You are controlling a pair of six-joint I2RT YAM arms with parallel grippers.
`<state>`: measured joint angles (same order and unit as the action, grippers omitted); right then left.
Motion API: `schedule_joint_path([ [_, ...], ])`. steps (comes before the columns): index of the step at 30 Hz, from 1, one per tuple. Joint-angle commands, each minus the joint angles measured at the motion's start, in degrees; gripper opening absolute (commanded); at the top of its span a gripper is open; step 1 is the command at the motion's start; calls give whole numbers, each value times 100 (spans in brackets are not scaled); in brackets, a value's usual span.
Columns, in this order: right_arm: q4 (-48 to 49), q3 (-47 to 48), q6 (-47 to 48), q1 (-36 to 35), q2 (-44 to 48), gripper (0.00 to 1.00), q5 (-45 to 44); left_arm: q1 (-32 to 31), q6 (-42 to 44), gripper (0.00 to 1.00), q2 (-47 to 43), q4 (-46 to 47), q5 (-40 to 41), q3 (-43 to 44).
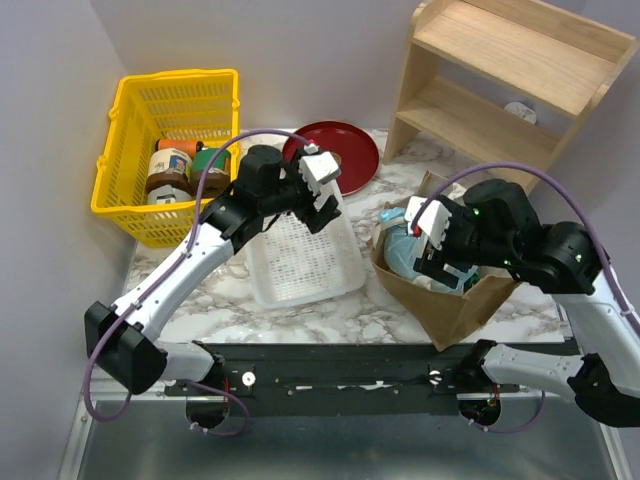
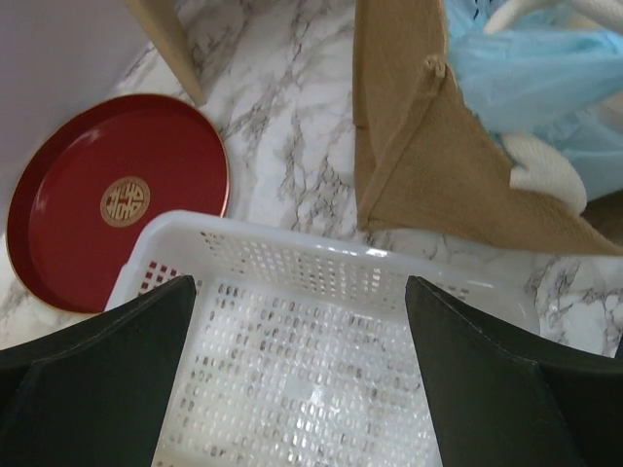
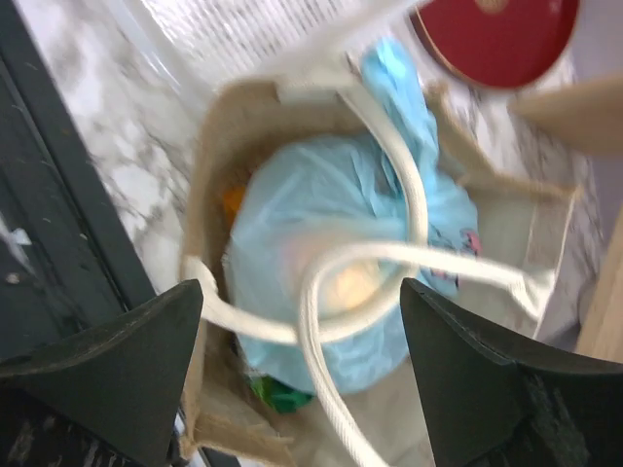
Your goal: Untie the knot of the grocery bags and take out the mixed food
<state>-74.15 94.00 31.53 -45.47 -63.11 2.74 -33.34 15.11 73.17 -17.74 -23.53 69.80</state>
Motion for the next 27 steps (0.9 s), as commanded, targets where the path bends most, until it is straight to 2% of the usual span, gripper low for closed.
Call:
schedule_joint_path([
  [1,312,-1196,178,135,61,91,-1249,-14,-325,99,444,95,-424,648],
  [5,884,-1656,205,284,106,89,-1987,-84,-395,99,427,183,-363,640],
  [13,1604,-1665,415,408,-245,86,-2813,-348,-378,99,111,183,-205,157],
  [16,1649,-1438,416,653,-350,85,-3156,-445,-281,99,14,139,-144,52],
  [19,1527,-738,450,1346,-482,83,-3219,-515,-184,99,-48,121,-73,-19],
  [20,1509,-577,503,1801,-483,83,-3201,-524,-176,99,-48,121,-82,-28],
  [23,1561,-162,933,2645,-300,83,-2877,-515,-175,99,-39,174,-108,-98],
  [27,1562,-399,1443,2939,219,83,-2376,-524,-193,99,13,270,-187,-195],
])
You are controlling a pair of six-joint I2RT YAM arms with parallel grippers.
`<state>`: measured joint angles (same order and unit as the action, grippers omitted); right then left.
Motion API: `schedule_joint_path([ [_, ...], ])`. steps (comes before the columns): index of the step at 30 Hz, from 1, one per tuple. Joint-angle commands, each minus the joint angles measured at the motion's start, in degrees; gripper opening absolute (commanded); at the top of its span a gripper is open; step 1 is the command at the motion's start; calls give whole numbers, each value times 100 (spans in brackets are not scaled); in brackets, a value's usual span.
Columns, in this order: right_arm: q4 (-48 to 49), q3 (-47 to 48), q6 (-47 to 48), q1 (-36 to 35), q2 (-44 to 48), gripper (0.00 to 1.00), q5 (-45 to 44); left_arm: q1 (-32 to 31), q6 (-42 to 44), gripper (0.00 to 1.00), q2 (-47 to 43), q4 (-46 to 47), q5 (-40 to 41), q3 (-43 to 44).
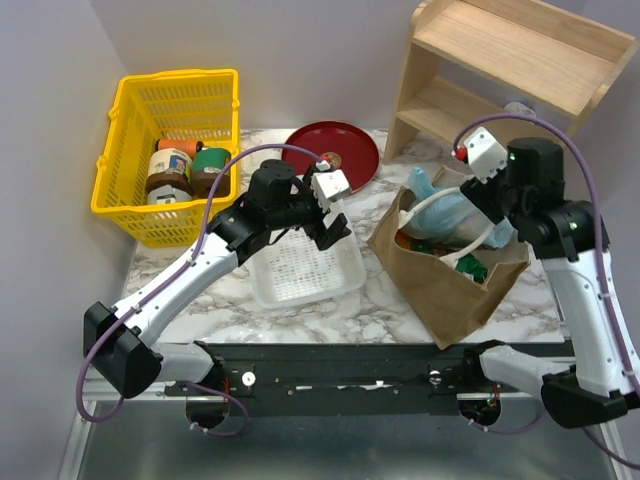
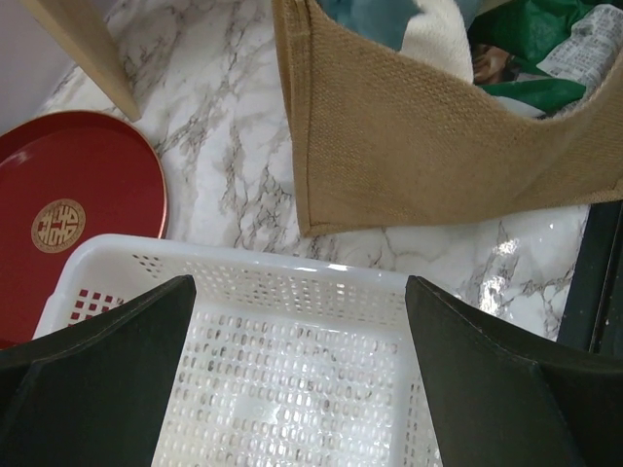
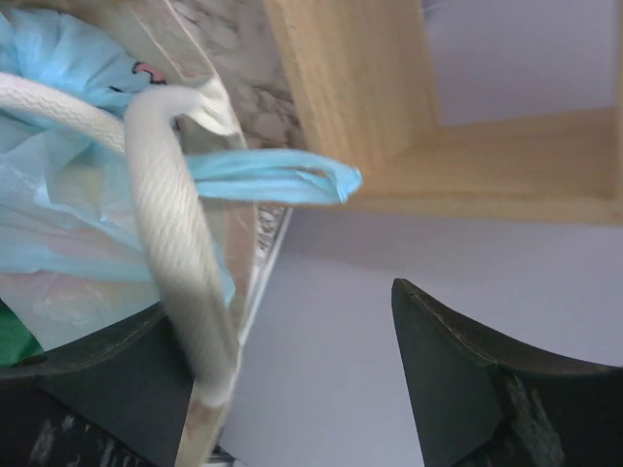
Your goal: Untie the knot of the grocery bags and take out the mixed food
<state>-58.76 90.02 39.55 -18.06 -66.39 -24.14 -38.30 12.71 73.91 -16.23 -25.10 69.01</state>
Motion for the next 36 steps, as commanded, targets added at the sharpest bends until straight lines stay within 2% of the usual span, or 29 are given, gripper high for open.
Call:
schedule_joint_path([
  [1,188,-150,624,198,653,83,270,-19,39,99,-52,155,-30,-142],
  [5,128,-511,352,250,812,84,119,-19,21,99,-17,164,-56,-204],
  [7,-316,-494,124,260,908,84,732,-28,21,99,-17,120,-65,-239],
  [8,-564,-424,45,268,917,84,1501,-28,38,99,-17,103,-82,-248],
  [12,-1830,-11,-439,260,672,87,2814,-19,56,99,-26,41,-118,-300],
  [15,-2192,7,-431,260,645,89,3064,-28,56,99,-17,50,-118,-353],
  [22,-1658,235,-712,260,627,90,2512,-28,-14,99,-8,15,-170,-433],
  [24,-1350,244,-686,268,671,91,1760,-19,-23,99,-17,-3,-170,-459],
  [26,-841,131,-528,312,794,91,1405,-28,-14,99,-43,-3,-162,-477],
  [27,-525,-227,-423,312,994,91,794,-28,-14,99,-43,6,-162,-503],
  [28,-52,-369,-370,330,1066,91,571,-19,-23,99,-43,14,-162,-520],
  [30,84,-555,-290,347,1172,90,507,-19,-23,99,-43,23,-188,-529],
  [32,-81,-407,-369,347,1260,90,900,-19,-23,99,-35,23,-188,-521],
  [33,-387,-241,-352,347,1243,91,1964,-19,-23,99,-34,23,-188,-520],
  [34,-1095,126,-308,356,1129,91,2462,-19,-23,99,-43,23,-179,-520],
  [36,-1347,244,-552,347,1032,91,3193,-28,-32,99,-52,32,-170,-555],
])
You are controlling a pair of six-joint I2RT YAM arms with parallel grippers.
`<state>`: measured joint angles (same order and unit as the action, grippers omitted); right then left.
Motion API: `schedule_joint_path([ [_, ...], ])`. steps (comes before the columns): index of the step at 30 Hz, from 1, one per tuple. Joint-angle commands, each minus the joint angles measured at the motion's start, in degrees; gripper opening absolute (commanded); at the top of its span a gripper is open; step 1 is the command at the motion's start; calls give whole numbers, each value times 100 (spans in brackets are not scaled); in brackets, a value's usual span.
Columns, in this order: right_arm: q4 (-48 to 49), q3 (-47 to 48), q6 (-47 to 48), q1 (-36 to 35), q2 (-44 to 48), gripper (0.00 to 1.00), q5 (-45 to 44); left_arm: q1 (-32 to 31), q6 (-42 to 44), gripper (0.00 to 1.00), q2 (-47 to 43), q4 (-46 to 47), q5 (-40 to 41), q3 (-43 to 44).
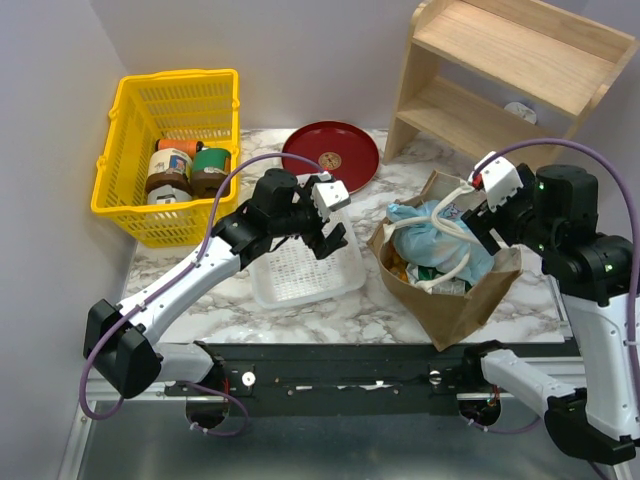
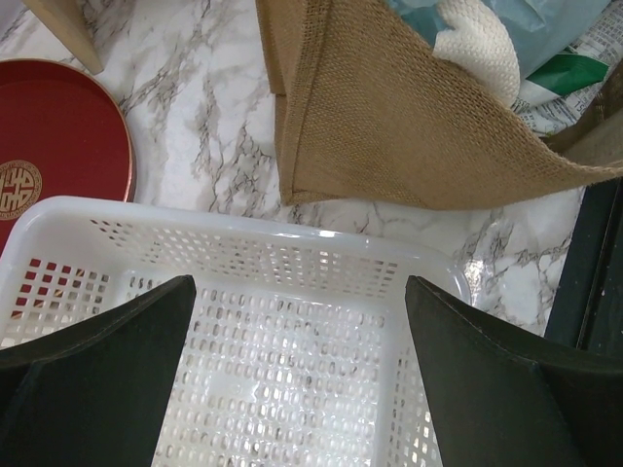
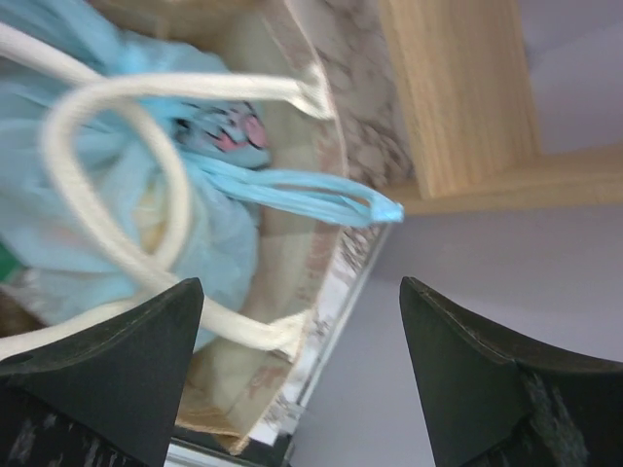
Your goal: Untie the knot of the grocery bags and take out the mixed food
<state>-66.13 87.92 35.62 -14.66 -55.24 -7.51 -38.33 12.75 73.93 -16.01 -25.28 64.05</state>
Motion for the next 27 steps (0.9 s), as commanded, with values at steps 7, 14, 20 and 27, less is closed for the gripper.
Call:
schedule_joint_path([
  [7,-745,358,-555,7,-443,91,2579,-35,-150,99,-116,54,-144,-217],
  [14,-15,137,-652,-2,-909,91,2185,-34,-115,99,-177,45,-65,-297],
  [20,732,190,-670,6,-1190,90,254,-26,-45,99,-195,63,23,-385],
  [27,1593,-55,305,252,-674,90,-1787,-17,-27,99,-160,72,14,-393],
])
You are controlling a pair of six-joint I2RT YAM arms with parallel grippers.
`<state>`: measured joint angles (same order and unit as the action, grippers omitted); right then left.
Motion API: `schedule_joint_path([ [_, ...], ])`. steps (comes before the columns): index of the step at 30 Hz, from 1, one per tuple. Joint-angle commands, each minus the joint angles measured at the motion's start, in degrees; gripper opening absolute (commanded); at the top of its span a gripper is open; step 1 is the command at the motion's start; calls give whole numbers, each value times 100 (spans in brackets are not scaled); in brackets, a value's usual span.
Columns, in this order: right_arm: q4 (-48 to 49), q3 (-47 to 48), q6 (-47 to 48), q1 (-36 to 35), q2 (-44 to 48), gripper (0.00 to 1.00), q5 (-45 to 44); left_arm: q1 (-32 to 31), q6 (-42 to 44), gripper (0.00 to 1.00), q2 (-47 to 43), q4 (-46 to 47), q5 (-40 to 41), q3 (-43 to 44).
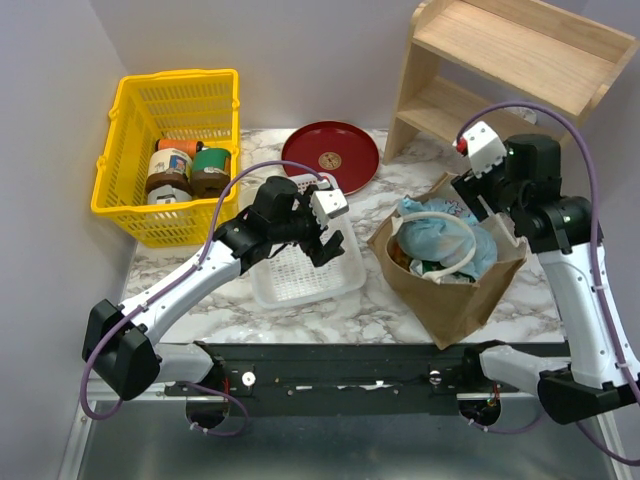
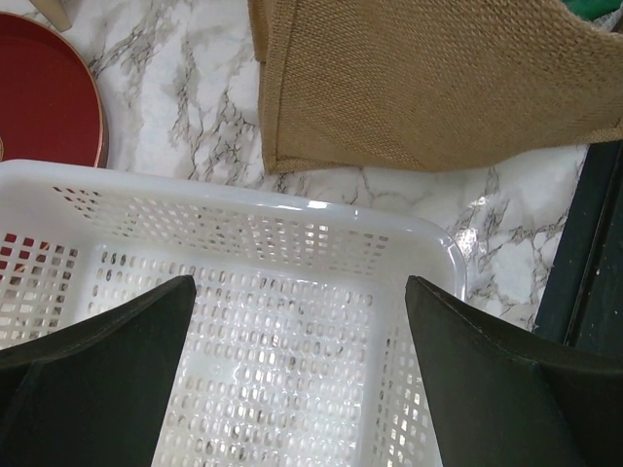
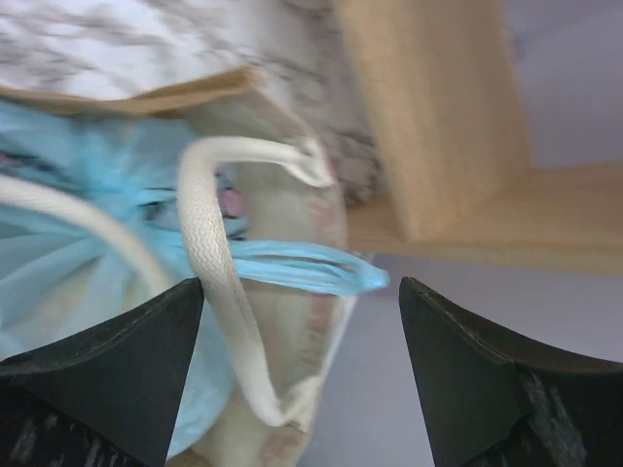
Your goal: Untie the knot of the grocery bags and take out the mixed food
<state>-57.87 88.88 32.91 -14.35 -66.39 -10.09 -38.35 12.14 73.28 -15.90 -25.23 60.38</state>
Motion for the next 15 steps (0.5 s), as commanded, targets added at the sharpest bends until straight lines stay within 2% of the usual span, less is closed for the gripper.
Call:
schedule_joint_path([
  [1,907,-195,751,300,495,90,-1618,-15,43,99,-85,87,1,-9],
  [4,1258,-441,1111,800,592,90,-1927,-6,25,99,-24,105,-34,18],
  [8,1646,-626,1297,2309,373,89,-1716,-6,-10,99,46,114,-61,70],
  [11,1665,-486,1263,2936,92,89,-1611,3,-2,99,3,52,-52,105],
  [14,999,-23,991,2947,144,91,-989,-6,78,99,-94,-44,1,71],
  [15,544,319,842,2947,127,92,40,-6,87,99,-129,-62,18,62],
])
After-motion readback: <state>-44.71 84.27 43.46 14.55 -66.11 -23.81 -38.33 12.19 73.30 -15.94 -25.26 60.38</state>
